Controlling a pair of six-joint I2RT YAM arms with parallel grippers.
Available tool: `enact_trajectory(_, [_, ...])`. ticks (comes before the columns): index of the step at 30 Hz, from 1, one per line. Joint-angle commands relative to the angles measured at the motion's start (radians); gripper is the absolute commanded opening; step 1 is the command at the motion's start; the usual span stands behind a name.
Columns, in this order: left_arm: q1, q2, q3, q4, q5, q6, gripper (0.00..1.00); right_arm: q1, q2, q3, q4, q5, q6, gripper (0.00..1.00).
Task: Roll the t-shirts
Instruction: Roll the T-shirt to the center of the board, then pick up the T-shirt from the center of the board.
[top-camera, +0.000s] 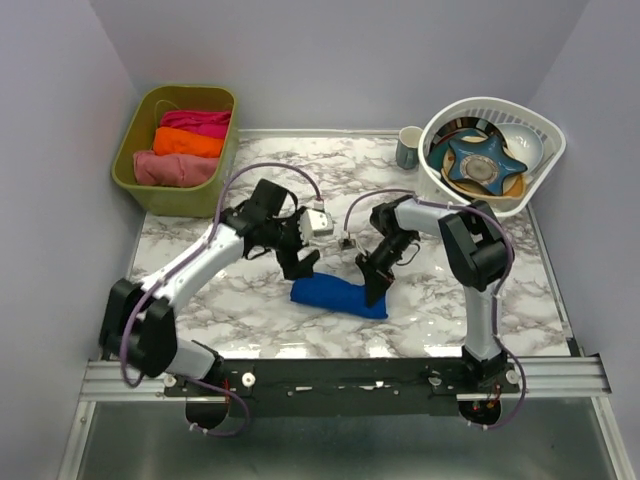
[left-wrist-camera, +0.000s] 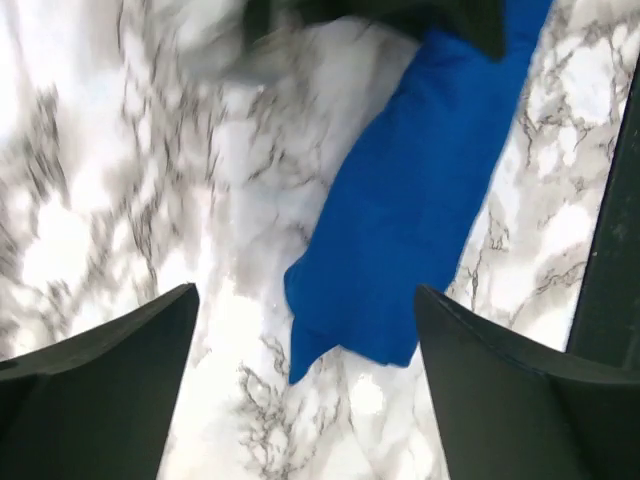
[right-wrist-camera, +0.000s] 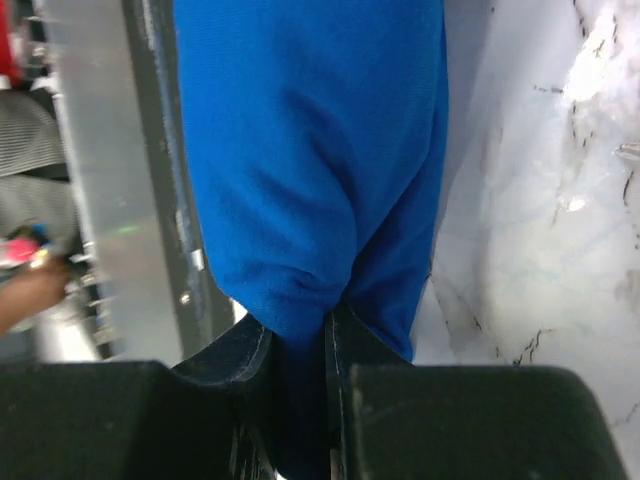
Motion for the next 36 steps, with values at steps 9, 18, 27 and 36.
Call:
enact_trajectory(9, [-0.487, -0.318, -0.509, 0.755, -0.469, 0.169, 0.98, -0.014, 0.28, 0.17, -0.273, 0.06, -0.044, 0.13])
enact_trajectory(18, [-0.625, -0.269, -0.641, 0.934, -0.475, 0.221, 0.98, -0.017, 0.38, 0.256, -0.35, 0.057, -0.016, 0.13])
enact_trajectory(27, [-0.659, -0.188, -0.685, 1.013, -0.503, 0.246, 0.93, -0.017, 0.418, 0.288, -0.382, 0.06, -0.004, 0.13])
enact_trajectory(36, [-0.662, -0.089, -0.685, 1.032, -0.569, 0.35, 0.77, -0.017, 0.427, 0.296, -0.393, 0.061, -0.004, 0.12])
